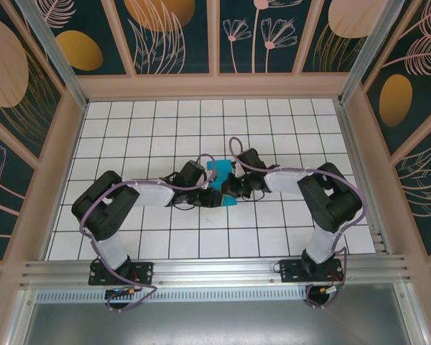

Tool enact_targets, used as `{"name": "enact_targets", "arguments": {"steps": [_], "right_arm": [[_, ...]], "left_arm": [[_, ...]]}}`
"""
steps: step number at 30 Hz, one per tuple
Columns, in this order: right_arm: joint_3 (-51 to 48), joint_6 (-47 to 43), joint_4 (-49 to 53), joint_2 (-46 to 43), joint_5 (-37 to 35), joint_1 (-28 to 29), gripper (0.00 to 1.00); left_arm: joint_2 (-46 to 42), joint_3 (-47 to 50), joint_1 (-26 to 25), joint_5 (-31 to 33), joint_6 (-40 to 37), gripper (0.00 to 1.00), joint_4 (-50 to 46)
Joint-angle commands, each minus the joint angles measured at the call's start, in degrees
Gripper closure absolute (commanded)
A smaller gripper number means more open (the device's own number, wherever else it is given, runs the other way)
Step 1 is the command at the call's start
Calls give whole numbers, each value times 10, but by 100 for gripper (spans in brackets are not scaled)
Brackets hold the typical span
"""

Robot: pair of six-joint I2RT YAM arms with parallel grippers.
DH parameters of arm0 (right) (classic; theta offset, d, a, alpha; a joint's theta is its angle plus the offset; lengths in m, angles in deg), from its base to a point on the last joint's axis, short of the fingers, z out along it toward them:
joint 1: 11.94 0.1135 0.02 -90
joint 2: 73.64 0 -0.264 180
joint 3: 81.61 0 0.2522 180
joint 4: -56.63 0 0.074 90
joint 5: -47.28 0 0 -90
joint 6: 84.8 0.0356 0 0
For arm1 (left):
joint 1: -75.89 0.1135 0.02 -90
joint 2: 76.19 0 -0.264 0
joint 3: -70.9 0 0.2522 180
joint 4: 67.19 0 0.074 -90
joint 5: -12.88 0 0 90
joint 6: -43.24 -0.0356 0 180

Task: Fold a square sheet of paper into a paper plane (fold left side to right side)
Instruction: Fold the triangle a second time at the center of the table.

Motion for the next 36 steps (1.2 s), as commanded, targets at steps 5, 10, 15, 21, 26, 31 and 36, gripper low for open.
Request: {"name": "enact_targets", "arguments": {"steps": [5, 10, 15, 21, 26, 31, 36], "right_arm": [[16, 10, -24, 25, 7, 5, 97], [22, -2, 19, 30, -45, 4, 97], [22, -4, 36, 37, -91, -3, 97], [33, -13, 45, 41, -133, -24, 97], [32, -19, 43, 29, -150, -36, 97], [36, -31, 41, 28, -151, -73, 96], [35, -43, 37, 13, -142, -88, 96]], "left_arm": [[23, 23, 2, 19, -1, 70, -25], [21, 25, 1, 24, -1, 70, -28], [20, 30, 1, 24, 0, 69, -27], [18, 39, 2, 26, 1, 69, -23], [20, 46, 2, 26, 5, 70, -13], [19, 50, 2, 25, 6, 70, -10], [16, 50, 2, 24, 7, 70, -8]]}}
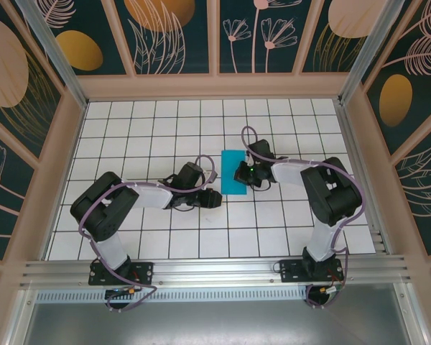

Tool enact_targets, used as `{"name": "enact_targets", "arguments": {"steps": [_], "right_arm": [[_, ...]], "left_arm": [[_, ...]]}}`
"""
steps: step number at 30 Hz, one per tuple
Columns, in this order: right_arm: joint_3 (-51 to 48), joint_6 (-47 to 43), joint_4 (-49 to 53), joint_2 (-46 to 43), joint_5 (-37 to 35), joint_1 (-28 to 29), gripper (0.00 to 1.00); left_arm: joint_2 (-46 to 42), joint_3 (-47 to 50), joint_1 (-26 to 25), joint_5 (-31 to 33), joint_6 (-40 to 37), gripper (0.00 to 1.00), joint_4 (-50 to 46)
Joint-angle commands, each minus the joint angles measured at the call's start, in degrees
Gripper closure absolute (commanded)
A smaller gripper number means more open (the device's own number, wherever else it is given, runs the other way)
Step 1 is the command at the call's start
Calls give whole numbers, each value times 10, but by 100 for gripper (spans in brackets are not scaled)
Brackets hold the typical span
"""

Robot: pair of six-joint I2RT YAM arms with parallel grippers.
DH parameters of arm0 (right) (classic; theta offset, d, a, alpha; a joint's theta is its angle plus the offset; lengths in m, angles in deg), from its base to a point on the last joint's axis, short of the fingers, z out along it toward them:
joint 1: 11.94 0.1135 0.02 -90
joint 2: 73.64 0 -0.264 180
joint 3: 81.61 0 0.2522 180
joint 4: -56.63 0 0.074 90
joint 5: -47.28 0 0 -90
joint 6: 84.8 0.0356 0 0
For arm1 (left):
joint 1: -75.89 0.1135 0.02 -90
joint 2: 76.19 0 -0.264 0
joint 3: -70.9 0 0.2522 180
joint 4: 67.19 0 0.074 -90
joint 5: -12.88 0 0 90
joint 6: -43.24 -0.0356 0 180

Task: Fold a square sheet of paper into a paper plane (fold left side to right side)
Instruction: Fold the triangle a second time at the center of the table.

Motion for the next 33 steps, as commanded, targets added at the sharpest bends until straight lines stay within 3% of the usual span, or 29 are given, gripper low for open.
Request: {"name": "enact_targets", "arguments": {"steps": [1, 11, 19, 33], "right_arm": [[0, -22, 17, -13, -30, -5, 96], [-27, 2, 21, -19, 8, 39, 96], [-30, 5, 26, -28, 1, 39, 96], [-23, 2, 16, -28, 13, 39, 96]], "left_arm": [[22, 24, 1, 22, 5, 70, -50], [-52, -47, 1, 9, 11, 68, -69], [8, -118, 10, 15, 8, 69, -83], [86, -142, 25, -22, -3, 69, -73]]}}
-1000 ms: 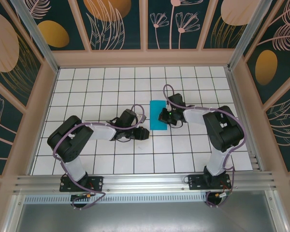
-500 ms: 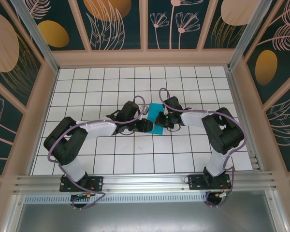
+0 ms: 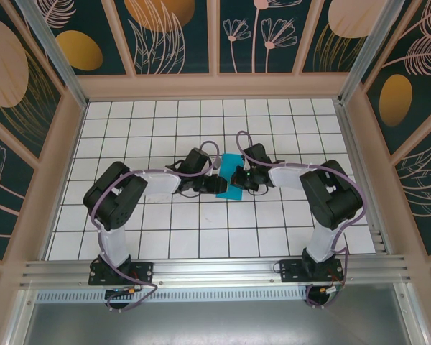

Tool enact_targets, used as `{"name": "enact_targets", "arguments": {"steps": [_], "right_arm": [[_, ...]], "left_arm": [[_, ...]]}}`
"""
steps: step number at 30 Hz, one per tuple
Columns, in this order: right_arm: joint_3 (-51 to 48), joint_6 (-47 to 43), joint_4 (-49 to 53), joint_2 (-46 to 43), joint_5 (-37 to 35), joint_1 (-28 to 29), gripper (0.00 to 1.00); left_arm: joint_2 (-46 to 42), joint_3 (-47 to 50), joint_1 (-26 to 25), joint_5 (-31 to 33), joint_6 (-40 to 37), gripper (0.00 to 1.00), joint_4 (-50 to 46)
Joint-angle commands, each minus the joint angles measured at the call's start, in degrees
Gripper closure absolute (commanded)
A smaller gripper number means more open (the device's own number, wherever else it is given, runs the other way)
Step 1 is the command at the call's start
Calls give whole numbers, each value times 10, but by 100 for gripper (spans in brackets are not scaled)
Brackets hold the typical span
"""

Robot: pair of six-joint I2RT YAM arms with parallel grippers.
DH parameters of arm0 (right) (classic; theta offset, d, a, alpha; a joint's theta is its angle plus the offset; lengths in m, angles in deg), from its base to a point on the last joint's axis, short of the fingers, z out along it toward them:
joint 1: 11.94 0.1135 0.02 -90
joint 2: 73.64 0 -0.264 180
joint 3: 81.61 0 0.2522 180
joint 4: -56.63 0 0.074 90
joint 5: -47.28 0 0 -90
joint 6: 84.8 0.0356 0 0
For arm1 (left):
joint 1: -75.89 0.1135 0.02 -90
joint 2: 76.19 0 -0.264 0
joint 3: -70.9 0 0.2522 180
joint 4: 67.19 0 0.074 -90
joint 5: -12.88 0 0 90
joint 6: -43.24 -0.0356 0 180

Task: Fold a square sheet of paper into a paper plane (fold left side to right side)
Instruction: Fold the triangle a second time at the center of the table.

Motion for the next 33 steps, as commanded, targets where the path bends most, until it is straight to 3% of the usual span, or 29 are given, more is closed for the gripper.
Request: {"name": "enact_targets", "arguments": {"steps": [1, 9, 18, 33], "right_arm": [[-3, 2, 17, -19, 12, 3, 96], [21, -11, 46, -66, -1, -4, 95], [33, 9, 18, -11, 19, 3, 96], [46, -26, 66, 22, -58, -11, 96]], "left_arm": [[14, -7, 0, -12, -12, 69, -11], [22, -4, 0, 30, -31, 69, -47], [23, 9, 0, 55, -39, 70, -61], [40, 7, 0, 117, -56, 72, -105]]}}
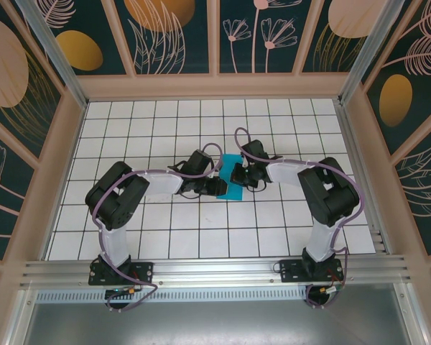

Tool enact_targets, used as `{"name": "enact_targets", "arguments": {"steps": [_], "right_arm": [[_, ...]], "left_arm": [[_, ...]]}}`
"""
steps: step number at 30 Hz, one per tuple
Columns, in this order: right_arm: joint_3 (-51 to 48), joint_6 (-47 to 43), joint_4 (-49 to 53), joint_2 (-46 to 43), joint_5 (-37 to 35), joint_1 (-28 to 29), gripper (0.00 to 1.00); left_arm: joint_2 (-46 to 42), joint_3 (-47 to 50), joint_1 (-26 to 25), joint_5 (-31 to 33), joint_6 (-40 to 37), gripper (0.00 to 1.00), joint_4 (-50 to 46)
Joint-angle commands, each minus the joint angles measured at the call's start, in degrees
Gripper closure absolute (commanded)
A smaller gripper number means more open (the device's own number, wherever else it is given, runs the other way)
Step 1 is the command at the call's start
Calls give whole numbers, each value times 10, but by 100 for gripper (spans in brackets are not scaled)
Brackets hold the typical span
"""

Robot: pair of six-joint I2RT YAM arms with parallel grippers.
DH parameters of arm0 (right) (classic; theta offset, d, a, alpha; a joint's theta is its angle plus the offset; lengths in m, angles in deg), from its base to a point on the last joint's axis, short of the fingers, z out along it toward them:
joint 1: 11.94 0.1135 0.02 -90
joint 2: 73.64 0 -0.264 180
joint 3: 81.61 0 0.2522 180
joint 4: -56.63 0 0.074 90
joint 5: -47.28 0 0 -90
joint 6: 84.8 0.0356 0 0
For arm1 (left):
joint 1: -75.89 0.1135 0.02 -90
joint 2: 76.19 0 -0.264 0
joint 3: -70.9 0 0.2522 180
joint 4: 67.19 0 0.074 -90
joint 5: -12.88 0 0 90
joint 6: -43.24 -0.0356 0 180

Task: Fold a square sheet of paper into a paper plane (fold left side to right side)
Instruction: Fold the triangle a second time at the center of the table.

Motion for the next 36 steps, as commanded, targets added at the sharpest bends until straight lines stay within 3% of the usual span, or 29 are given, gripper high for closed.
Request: {"name": "enact_targets", "arguments": {"steps": [1, 18, 25, 36], "right_arm": [[1, -17, 27, 1, -31, -10, 96], [-31, -48, 34, -33, -32, -73, 96], [7, -49, 57, -90, -18, -57, 95], [13, -10, -15, 2, 37, -23, 95]], "left_arm": [[33, 14, 9, 81, -21, 72, -81], [37, 19, 8, 85, -24, 73, -81], [24, 12, 8, 75, -22, 73, -78], [17, 10, 8, 70, -22, 72, -78]]}}
